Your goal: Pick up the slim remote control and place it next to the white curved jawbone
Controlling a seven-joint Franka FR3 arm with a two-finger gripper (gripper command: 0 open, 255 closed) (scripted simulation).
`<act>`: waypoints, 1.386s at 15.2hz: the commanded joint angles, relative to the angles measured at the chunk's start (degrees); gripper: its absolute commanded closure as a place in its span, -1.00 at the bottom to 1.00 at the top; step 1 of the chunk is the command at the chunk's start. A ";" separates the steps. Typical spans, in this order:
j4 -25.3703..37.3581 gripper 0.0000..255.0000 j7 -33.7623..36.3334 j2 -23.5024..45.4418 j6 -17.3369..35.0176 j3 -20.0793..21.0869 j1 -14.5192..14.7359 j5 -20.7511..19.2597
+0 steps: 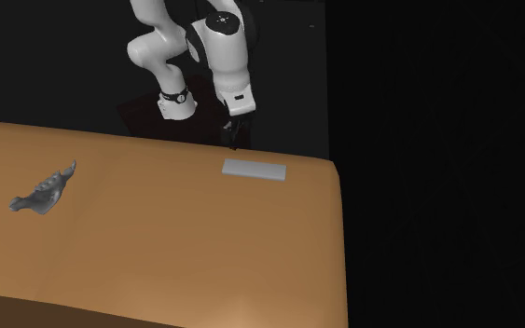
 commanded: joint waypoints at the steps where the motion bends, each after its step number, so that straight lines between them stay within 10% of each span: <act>1: 3.14 -1.00 -2.06 4.61 0.78 0.17 -0.14 0.75; 6: 12.86 -1.00 -6.21 15.94 0.74 1.13 -0.84 2.06; 21: 10.20 -1.00 -6.52 18.25 5.69 1.42 -0.83 2.54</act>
